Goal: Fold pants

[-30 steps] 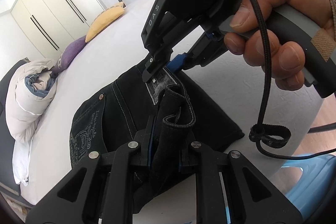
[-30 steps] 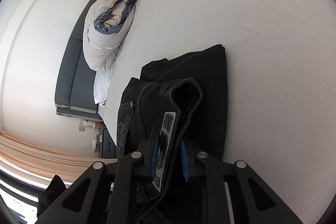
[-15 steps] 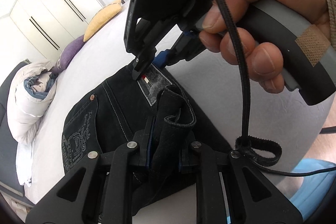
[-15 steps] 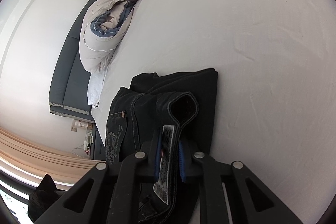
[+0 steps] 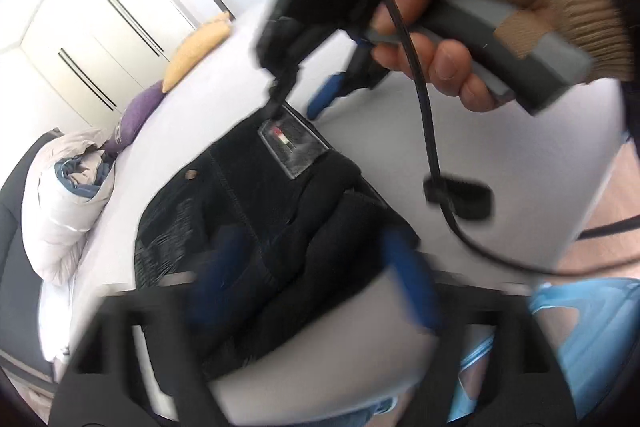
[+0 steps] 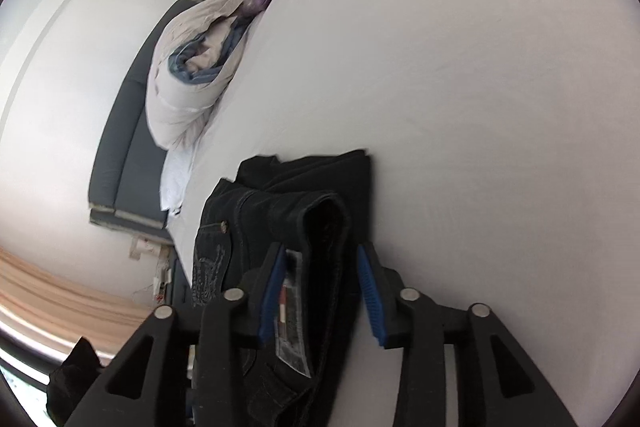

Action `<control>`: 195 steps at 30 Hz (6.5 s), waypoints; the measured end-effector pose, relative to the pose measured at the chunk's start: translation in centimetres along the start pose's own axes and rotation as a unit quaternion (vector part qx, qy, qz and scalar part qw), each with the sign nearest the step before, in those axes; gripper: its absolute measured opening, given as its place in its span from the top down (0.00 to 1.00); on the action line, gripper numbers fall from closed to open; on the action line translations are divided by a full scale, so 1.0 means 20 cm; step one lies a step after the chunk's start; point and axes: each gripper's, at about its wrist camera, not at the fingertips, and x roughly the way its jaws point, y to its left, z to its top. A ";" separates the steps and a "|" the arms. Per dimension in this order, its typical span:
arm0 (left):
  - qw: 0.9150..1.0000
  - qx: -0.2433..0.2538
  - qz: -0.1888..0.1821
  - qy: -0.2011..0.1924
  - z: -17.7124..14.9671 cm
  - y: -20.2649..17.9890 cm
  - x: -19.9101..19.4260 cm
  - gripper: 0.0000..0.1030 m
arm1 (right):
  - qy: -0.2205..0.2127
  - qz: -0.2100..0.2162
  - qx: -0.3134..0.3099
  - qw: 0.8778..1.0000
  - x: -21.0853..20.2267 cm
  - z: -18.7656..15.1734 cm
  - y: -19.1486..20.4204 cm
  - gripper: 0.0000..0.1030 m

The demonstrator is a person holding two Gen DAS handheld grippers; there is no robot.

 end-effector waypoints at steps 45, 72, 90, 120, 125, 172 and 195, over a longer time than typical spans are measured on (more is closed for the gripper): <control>0.865 -0.399 -0.266 0.149 -0.41 1.25 0.82 0.42 | 0.081 -0.051 0.016 0.995 0.11 -0.20 0.13 0.54; 0.914 -0.346 -0.203 0.058 0.23 1.21 0.72 0.80 | -0.034 -0.110 -0.148 0.982 -0.26 0.16 0.39 0.83; 0.947 -0.280 -0.111 0.115 0.51 0.79 1.28 0.55 | -0.046 -0.127 -0.048 0.990 -0.27 0.56 -0.19 0.45; 0.919 -0.313 0.102 -0.218 0.46 0.90 -0.92 0.00 | -0.370 -0.237 -0.276 0.855 -1.24 -0.43 0.95 0.00; 0.938 -0.241 0.112 -0.222 0.47 0.84 -1.15 0.00 | -0.403 -0.233 -0.289 0.837 -1.37 -0.52 1.02 0.00; 0.929 -0.366 -0.013 0.046 0.33 0.65 -0.46 0.00 | -0.267 -0.311 -0.224 0.884 -1.07 -0.55 0.98 0.00; 0.926 -0.372 -0.020 0.053 0.31 0.63 -0.43 0.00 | -0.257 -0.315 -0.220 0.887 -1.04 -0.55 0.96 0.00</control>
